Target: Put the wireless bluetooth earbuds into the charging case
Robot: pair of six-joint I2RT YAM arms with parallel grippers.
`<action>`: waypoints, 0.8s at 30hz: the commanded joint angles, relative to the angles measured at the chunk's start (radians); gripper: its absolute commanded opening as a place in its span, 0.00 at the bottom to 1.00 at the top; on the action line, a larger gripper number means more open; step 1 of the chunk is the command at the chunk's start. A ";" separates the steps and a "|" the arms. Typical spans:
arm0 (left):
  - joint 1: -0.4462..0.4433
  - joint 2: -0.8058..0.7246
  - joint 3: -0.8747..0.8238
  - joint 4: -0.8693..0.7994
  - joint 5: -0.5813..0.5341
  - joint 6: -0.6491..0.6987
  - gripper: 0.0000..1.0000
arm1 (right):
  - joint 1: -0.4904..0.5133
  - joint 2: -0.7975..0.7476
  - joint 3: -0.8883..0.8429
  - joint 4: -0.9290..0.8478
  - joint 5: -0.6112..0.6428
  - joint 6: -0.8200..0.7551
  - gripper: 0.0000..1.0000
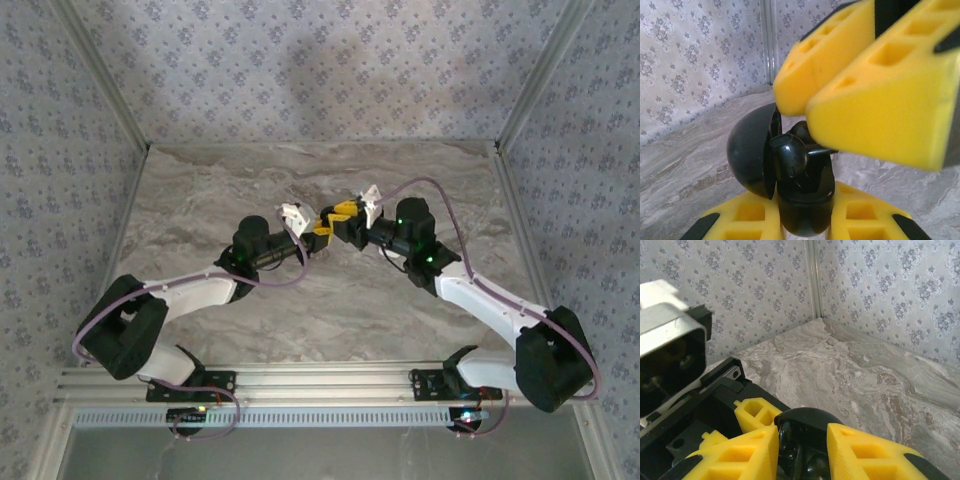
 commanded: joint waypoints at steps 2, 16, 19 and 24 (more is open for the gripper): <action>-0.004 -0.037 0.027 -0.020 -0.021 0.052 0.06 | -0.007 -0.059 0.086 -0.106 -0.022 0.043 0.34; 0.011 -0.058 0.026 -0.112 0.030 0.079 0.06 | -0.009 -0.046 0.453 -0.868 0.149 0.211 0.36; 0.016 -0.064 0.029 -0.132 0.054 0.079 0.06 | -0.008 -0.002 0.535 -1.001 0.136 0.263 0.36; 0.024 -0.069 0.045 -0.180 0.107 0.085 0.06 | -0.004 0.082 0.640 -1.148 0.109 0.287 0.33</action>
